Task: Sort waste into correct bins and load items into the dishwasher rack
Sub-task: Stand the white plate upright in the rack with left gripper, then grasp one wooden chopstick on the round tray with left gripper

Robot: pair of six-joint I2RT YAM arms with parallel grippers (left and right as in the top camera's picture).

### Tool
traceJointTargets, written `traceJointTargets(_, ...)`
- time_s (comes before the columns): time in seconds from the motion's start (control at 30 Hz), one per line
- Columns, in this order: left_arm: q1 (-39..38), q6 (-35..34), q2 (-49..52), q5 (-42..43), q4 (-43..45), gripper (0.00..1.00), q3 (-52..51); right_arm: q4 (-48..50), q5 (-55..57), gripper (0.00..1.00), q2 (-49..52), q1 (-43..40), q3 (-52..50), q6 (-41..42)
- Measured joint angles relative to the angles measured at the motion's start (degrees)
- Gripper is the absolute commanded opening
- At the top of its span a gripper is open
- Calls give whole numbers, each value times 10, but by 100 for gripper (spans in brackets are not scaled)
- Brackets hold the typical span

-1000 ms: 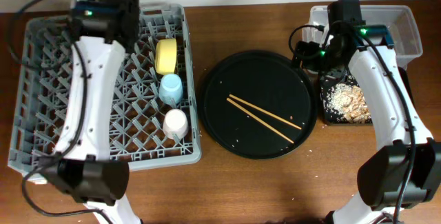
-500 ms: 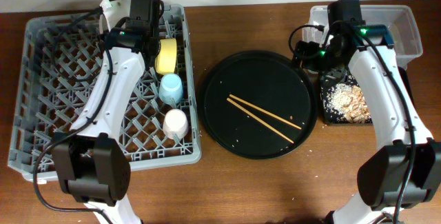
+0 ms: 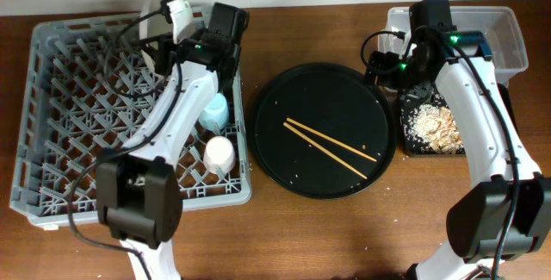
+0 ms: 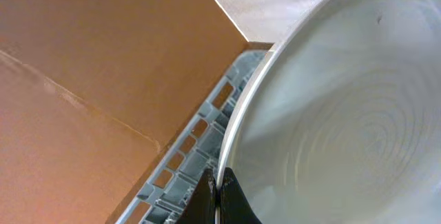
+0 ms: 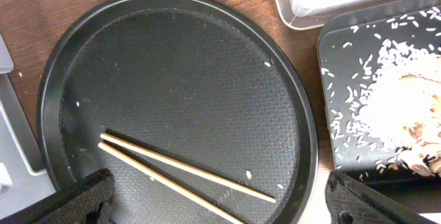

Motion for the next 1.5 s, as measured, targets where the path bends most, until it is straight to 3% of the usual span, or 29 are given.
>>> traceJointTargets(0.2, 0, 0, 26, -4, -7, 1, 0, 0, 0, 98, 0, 0, 0, 0)
traceJointTargets(0.23, -1, 0, 26, 1, -14, 7, 0, 0, 0, 98, 0, 0, 0, 0)
traceJointTargets(0.27, -2, -2, 25, 6, -27, 24, 1, 0, 0, 98, 0, 0, 0, 0)
traceJointTargets(0.3, -6, -2, 25, 10, -49, 33, 2, 0, 0, 98, 0, 0, 0, 0)
traceJointTargets(0.37, -19, 3, 26, 36, -86, 42, 1, 0, 0, 98, 0, 0, 0, 0)
traceJointTargets(0.43, -30, 3, 26, 61, -127, 67, 2, 0, 0, 98, 0, 0, 0, 0)
traceJointTargets(0.6, -30, 7, 26, 195, -149, 74, 0, 0, 0, 98, 0, 0, 0, 0)
traceJointTargets(0.8, -30, 7, 19, 294, -147, 86, 47, 0, 0, 98, 0, 0, 0, 0)
traceJointTargets(0.93, -28, 6, -82, 323, -146, 86, 65, 0, 0, 98, 0, 0, 0, 0)
traceJointTargets(1.03, -28, 9, -96, 352, -146, 83, 66, 0, 0, 98, 0, 0, 0, 0)
traceJointTargets(1.1, -26, 14, -96, 531, -146, 81, 66, 0, 0, 98, 0, 0, 0, 0)
traceJointTargets(1.17, -41, 14, -96, 656, -146, 81, 63, 0, 0, 99, 0, 0, 0, 0)
traceJointTargets(1.23, -78, 13, -92, 709, -144, 81, 52, 0, 0, 98, 0, -4, 0, 0)
traceJointTargets(1.3, -138, -6, -42, 745, -142, 80, 41, -6, 0, 98, 0, -63, 0, 6)
traceJointTargets(1.33, -158, -28, -1, 752, -126, 74, 38, -12, 0, 98, 0, -88, 0, 7)
traceJointTargets(1.5, -216, -65, 129, 789, -28, 59, 33, -20, 0, 99, 0, -98, 0, 8)
